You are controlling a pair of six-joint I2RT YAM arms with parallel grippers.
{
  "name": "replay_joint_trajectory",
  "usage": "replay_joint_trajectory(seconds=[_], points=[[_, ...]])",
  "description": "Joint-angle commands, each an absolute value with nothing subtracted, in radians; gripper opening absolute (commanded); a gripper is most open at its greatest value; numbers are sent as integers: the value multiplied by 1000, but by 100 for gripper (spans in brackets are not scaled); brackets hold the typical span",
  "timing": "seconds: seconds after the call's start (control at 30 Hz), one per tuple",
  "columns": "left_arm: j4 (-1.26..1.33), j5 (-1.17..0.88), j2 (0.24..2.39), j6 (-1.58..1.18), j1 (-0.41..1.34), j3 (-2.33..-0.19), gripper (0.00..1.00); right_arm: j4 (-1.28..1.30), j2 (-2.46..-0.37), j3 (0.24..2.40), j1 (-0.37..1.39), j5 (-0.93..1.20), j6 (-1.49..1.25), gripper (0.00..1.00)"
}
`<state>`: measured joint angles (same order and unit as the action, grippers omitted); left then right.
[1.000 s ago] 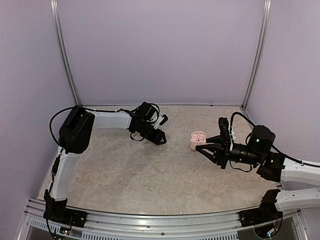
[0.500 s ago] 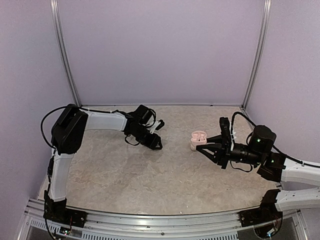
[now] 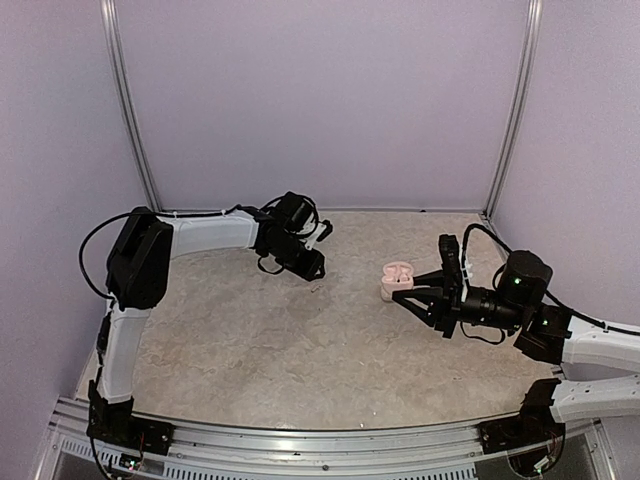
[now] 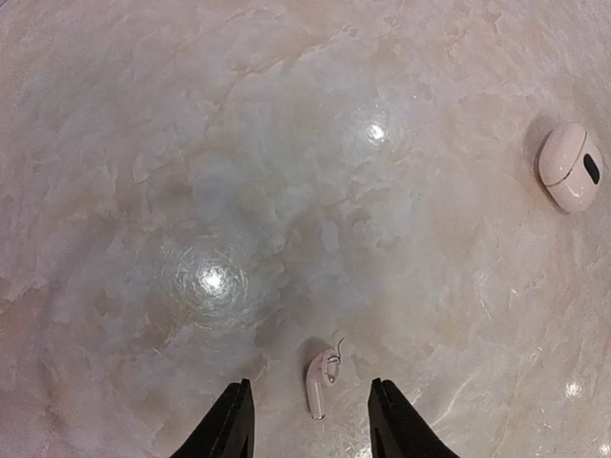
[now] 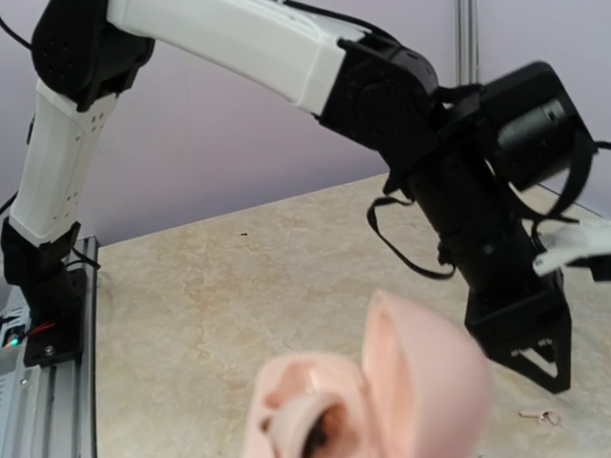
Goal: Insert the wireless bluetooth earbuds into the charging case
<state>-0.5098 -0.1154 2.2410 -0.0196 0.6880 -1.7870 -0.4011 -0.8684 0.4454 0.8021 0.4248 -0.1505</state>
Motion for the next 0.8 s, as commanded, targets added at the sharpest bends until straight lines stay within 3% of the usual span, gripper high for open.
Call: replay_joint_trajectory(seconds=[0.0,0.23,0.77], points=[[-535,-103,2305,-3,708,-1835,42,-410,-873,442,793,425,-148,0],[-569,-95,2366,-3,719,-1894,39,-416,-884,441,793,429,-152,0],[-562,-82,2297,27,718,-1787,14,-415,-875,437,793,432,-153,0]])
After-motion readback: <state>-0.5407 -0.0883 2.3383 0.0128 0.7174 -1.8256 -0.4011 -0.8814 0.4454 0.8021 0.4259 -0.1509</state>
